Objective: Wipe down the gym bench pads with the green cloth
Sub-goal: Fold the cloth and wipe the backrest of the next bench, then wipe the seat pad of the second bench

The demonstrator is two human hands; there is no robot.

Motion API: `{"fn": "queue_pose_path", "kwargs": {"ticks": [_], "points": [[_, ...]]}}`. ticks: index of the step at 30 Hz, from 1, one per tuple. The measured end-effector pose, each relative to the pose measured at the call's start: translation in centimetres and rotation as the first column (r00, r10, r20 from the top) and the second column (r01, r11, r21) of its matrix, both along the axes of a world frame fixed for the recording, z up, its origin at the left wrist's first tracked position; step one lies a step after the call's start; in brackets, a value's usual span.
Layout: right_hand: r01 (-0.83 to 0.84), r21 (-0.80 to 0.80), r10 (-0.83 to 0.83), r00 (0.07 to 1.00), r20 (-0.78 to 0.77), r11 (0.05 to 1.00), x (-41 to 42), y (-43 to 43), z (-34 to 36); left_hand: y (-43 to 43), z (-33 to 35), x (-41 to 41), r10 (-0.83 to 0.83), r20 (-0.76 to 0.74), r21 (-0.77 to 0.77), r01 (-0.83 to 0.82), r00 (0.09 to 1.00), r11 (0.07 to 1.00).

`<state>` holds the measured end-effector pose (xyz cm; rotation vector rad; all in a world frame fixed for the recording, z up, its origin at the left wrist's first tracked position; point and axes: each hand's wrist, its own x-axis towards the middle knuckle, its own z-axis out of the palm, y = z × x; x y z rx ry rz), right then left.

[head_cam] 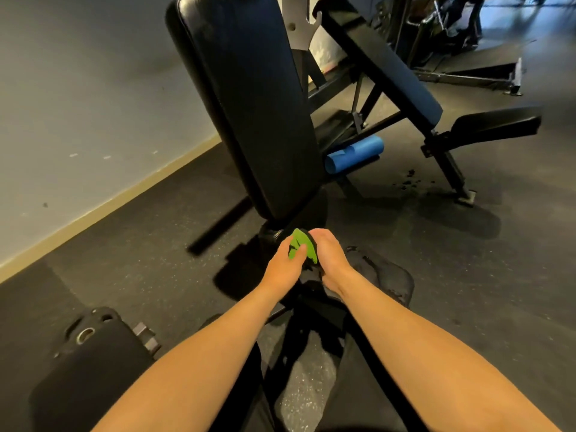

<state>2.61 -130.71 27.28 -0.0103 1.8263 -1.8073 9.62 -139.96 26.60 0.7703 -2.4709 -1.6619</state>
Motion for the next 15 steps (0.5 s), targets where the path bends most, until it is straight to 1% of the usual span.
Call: {"fn": "queue_pose_path", "kwargs": {"ticks": [2, 5, 8, 10, 12, 13, 15], "points": [[-0.105, -0.003, 0.105, 0.994, 0.031, 0.994, 0.5, 0.1, -0.2, 0.4, -0.3, 0.8, 0.036, -0.005, 0.016, -0.036, 0.999, 0.999], [-0.235, 0.03, 0.232, 0.97, 0.07, 0.972, 0.9, 0.1, -1.1, 0.7, -0.9, 1.4, 0.105, 0.04, -0.048, -0.103, 0.994, 0.994], [-0.258, 0.084, 0.263, 0.964, -0.044, 0.962, 0.7, 0.0, -2.2, 0.2, -1.8, 1.4, 0.161, 0.021, 0.002, -0.161, 0.987, 0.987], [-0.27, 0.099, 0.281, 0.951, -0.128, 0.958, 0.4, -0.4, -2.6, -0.7, -2.2, 1.2, 0.227, -0.008, 0.061, -0.226, 0.974, 0.972], [-0.276, 0.161, 0.306, 0.928, -0.212, 0.948, -0.5, -1.1, -3.1, -1.7, -2.7, 1.2, 0.309, -0.037, 0.073, -0.306, 0.95, 0.949], [-0.265, 0.182, 0.305, 0.92, -0.245, 0.947, -1.0, -1.5, -3.4, -2.4, -3.0, 1.1, 0.362, -0.076, 0.067, -0.357, 0.929, 0.932], [-0.224, 0.193, 0.272, 0.921, -0.28, 0.955, -2.0, -2.6, -4.1, -4.0, -3.9, 0.5, 0.48, -0.187, 0.074, -0.475, 0.857, 0.877]]}}
